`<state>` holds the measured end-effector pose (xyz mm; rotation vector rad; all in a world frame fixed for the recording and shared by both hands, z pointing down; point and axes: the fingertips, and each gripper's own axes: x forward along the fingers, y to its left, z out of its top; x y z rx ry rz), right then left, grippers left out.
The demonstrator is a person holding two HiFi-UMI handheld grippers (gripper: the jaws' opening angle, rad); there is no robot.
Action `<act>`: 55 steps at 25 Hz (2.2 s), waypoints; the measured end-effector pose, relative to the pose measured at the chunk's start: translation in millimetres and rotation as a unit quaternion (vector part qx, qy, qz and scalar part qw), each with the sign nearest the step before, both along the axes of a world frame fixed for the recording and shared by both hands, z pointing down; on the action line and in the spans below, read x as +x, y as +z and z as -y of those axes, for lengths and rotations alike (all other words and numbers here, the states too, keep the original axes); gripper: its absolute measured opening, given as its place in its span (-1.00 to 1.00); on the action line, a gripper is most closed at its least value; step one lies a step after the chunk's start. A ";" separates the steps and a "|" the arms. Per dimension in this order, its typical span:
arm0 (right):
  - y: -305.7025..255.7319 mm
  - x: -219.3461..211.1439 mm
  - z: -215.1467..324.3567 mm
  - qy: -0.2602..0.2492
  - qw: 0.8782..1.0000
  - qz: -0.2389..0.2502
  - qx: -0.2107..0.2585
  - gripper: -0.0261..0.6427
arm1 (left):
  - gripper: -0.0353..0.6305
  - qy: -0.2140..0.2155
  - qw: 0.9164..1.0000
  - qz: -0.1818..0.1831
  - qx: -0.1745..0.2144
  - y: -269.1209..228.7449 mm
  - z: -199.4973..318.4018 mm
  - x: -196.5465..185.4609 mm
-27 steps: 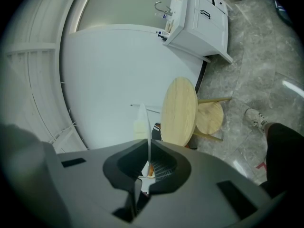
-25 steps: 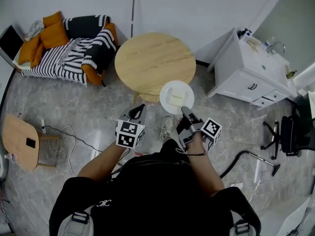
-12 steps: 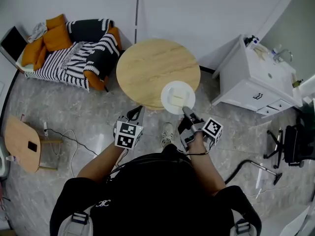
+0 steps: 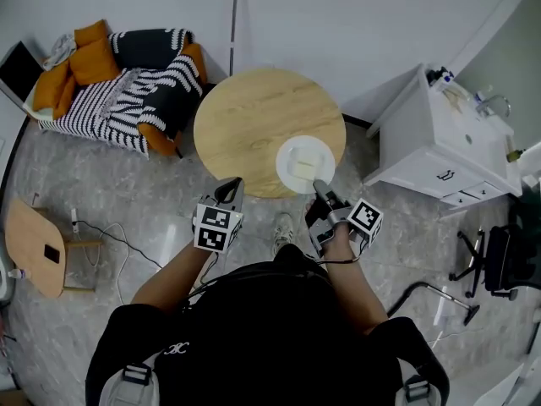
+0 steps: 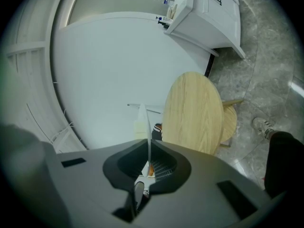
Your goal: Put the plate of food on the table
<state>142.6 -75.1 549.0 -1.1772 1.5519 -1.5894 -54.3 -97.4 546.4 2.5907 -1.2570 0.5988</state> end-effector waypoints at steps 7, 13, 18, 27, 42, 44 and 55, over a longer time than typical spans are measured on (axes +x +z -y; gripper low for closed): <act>3.0 13.9 35.9 -0.009 1.000 0.000 0.002 -0.87 | -0.87 -0.007 1.000 0.006 0.000 2.3 30.7 13.8; 4.8 38.0 79.1 -0.022 1.000 0.004 -0.008 -0.87 | -0.87 -0.017 1.000 0.010 -0.002 -3.3 72.5 35.7; 5.7 54.6 116.1 -0.038 0.999 -0.005 -0.009 -0.87 | -0.87 -0.022 1.000 0.015 -0.006 -6.5 104.8 52.0; 24.7 78.9 168.2 -0.087 0.996 -0.017 -0.030 -0.87 | -0.87 -0.034 0.999 0.015 0.000 -18.4 154.7 85.1; 72.5 56.2 197.9 -0.155 0.987 -0.014 -0.051 -0.87 | -0.87 -0.075 0.996 0.016 -0.037 -0.9 160.8 68.0; 80.0 48.1 199.8 -0.172 0.984 -0.015 -0.040 -0.87 | -0.87 -0.072 0.996 0.019 -0.043 3.9 161.6 64.1; 125.6 22.4 209.0 -0.184 0.981 0.009 -0.055 -0.87 | -0.87 -0.044 0.997 0.013 -0.055 8.5 180.2 51.9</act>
